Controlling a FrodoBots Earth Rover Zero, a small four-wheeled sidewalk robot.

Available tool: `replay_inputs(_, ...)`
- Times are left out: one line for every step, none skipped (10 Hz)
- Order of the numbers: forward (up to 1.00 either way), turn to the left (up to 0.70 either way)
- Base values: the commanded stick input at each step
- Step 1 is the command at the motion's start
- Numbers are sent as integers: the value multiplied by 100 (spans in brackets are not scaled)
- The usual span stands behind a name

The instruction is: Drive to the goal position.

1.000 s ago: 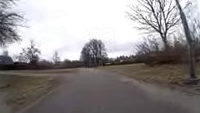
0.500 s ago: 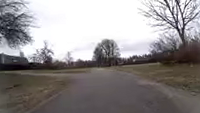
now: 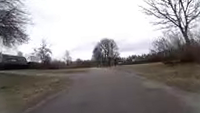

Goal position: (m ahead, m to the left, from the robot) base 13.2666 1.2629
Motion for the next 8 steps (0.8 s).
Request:
replay_inputs(100, 0)
replay_inputs(100, 0)
replay_inputs(100, 0)
replay_inputs(100, 0)
replay_inputs(100, 0)
replay_inputs(100, 0)
replay_inputs(100, 0)
replay_inputs(100, 0)
